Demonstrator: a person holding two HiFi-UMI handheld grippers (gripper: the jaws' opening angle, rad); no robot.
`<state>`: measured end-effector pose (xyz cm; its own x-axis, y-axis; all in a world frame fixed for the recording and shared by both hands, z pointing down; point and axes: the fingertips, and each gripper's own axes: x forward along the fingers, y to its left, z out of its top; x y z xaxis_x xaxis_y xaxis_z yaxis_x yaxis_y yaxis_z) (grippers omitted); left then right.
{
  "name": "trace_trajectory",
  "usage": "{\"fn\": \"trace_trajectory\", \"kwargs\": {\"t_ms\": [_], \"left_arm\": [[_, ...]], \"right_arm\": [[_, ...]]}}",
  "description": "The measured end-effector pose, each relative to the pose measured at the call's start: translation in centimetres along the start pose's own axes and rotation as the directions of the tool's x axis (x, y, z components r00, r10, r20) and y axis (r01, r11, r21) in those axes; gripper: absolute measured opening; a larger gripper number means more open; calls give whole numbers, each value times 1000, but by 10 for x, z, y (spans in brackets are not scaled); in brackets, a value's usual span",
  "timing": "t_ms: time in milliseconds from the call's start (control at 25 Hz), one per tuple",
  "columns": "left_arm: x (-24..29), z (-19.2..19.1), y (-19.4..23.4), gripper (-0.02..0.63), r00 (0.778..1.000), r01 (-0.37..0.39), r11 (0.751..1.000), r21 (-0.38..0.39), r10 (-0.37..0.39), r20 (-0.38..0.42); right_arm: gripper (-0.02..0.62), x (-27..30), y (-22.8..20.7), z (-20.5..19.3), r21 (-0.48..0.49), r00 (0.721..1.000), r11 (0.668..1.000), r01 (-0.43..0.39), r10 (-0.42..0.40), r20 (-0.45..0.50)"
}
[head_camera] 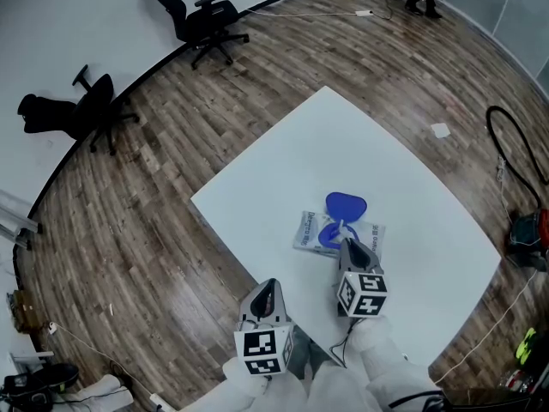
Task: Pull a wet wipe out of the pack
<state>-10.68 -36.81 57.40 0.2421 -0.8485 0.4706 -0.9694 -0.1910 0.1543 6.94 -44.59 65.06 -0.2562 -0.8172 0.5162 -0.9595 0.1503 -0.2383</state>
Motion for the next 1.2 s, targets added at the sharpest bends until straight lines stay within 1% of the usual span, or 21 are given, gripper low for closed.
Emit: {"fn": "trace_trajectory", "kwargs": {"t_ms": [520,760,1040,1200], "left_arm": [[-16,2,4,-4,999,-5,1000,-18,6,37],[-21,7,6,-3,999,-13,1000,-19,14,52],[-26,10,12,-3,997,-30,999,-29,32,67],[-27,12,10,-5,997,-25,999,-31,27,71]], "right_arm": [[17,-12,6,9,-38,1000,999,12,-12,18],[12,-9,5,10,-52,1000,999,13,-13,3],[12,-14,12,18,-42,1000,999,3,-2,28],[12,-18,14,25,-45,999,999,0,2,44]]}}
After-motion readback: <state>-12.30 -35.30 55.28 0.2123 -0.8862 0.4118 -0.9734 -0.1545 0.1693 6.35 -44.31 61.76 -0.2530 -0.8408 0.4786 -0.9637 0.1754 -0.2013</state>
